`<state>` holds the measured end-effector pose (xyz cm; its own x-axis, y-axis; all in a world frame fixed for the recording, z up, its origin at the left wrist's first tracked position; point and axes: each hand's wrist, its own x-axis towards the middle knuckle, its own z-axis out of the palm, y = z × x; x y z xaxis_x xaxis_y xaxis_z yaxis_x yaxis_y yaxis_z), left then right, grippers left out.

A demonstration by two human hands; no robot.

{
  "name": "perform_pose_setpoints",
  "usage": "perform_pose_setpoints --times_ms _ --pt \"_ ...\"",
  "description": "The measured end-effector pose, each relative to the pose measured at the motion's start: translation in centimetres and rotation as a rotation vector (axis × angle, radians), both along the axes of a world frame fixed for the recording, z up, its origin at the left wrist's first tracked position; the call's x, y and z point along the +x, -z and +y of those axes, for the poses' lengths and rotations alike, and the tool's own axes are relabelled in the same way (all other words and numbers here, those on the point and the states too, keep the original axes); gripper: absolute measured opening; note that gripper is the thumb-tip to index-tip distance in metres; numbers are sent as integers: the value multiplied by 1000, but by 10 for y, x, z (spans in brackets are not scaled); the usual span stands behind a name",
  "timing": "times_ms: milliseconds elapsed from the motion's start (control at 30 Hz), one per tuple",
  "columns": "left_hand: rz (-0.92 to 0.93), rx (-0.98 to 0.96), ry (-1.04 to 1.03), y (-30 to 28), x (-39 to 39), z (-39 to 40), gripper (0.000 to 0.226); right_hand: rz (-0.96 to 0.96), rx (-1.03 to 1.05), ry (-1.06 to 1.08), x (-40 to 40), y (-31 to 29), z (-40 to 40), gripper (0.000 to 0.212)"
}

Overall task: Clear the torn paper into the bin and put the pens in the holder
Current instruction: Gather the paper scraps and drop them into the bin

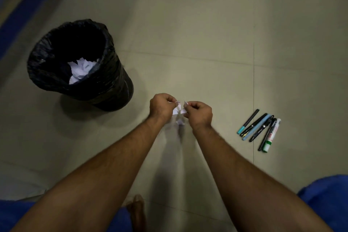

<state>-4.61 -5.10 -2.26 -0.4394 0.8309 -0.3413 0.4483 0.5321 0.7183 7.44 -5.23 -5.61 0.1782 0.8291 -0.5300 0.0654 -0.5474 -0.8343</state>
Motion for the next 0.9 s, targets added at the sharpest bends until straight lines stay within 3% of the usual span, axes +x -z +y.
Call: perform_pose_setpoints --times_ms 233,367,433,567,633,700,800,900 --pt "-17 142 -25 -99 -60 26 13 342 154 27 -68 -105 31 7" --pt "167 286 -79 -164 -117 36 10 420 256 -66 -136 -159 50 1" --pt "222 319 -121 -189 -151 35 12 422 291 -124 -174 -180 57 8" --pt "342 282 -188 -211 -215 32 9 318 340 -231 -244 -194 60 13" --pt "404 240 -189 -211 -238 29 6 124 405 -322 -265 -196 58 9" --pt "413 179 -164 -201 -254 23 5 -96 442 -459 -271 -196 57 17" --pt "451 80 -72 -190 -262 18 18 -262 409 -622 -268 -192 59 34" --pt "505 80 -28 -190 -259 23 28 -368 455 -656 -261 -191 62 27"
